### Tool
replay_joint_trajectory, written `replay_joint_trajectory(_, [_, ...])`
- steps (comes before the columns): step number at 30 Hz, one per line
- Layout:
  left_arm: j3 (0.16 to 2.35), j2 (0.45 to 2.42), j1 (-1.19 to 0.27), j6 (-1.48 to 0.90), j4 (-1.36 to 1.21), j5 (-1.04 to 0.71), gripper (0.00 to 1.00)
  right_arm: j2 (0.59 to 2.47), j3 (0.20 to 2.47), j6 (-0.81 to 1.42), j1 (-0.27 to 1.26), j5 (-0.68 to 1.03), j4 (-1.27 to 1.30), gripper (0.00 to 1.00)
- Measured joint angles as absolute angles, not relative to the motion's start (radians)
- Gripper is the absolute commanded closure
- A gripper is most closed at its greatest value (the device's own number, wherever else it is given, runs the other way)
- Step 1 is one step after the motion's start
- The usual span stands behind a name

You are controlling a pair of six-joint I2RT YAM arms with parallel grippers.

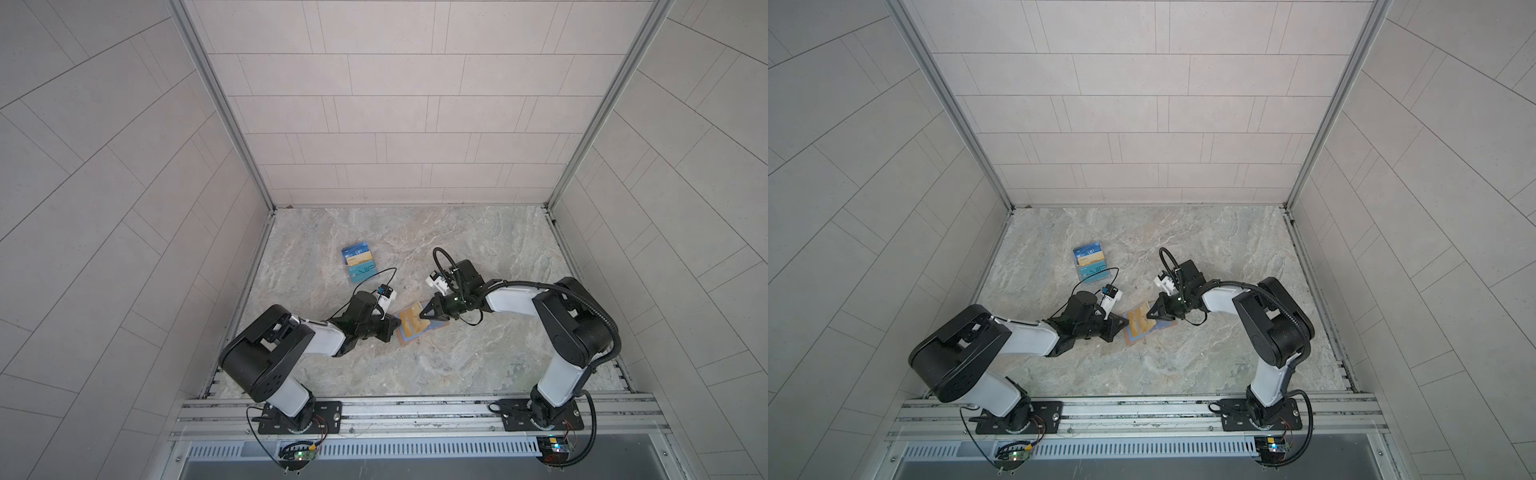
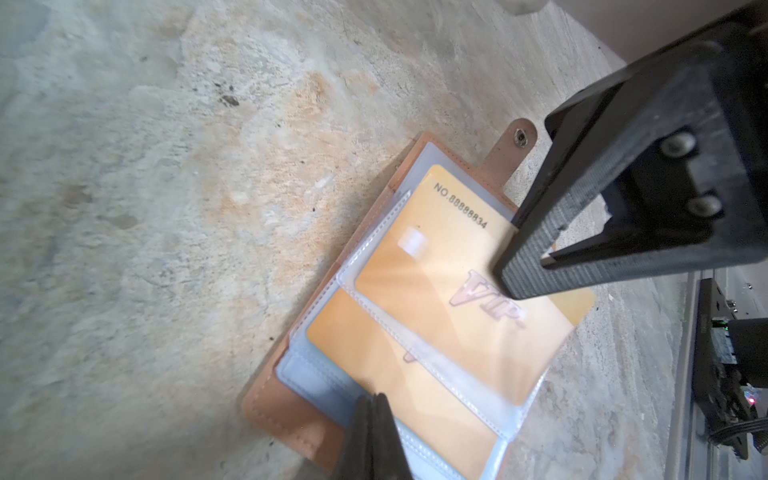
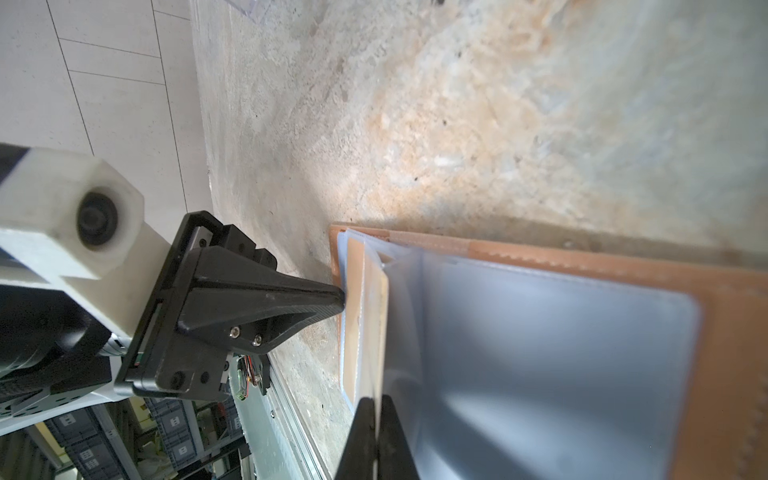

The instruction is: Take the credit cards out of the card holder

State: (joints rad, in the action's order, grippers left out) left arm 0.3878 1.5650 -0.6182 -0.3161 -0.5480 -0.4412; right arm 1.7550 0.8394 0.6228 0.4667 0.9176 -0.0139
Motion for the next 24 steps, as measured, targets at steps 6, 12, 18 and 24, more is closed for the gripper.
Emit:
replay_joint_trajectory(6, [0.39,1.538,-0.622,-0.313,-0.495,-0.441,1.0,1.756,0.839,0.601,0.471,0.928,-0.029,0.98])
replay_joint_trajectory(12, [0.414,1.535,-0.622,-0.297,-0.45,-0.447,1.0,1.773,0.839,0.604,0.49,0.937,-0.015,0.98])
replay_joint_trajectory(18, [0.422,1.535,-0.622,-0.283,-0.453,-0.471,1.0,1.789,0.839,0.618,0.501,0.948,0.015,0.98])
replay_joint_trajectory(24, [0.424,1.53,-0.656,-0.255,-0.459,-0.492,1.0,1.81,0.84,0.641,0.519,0.956,0.057,0.99])
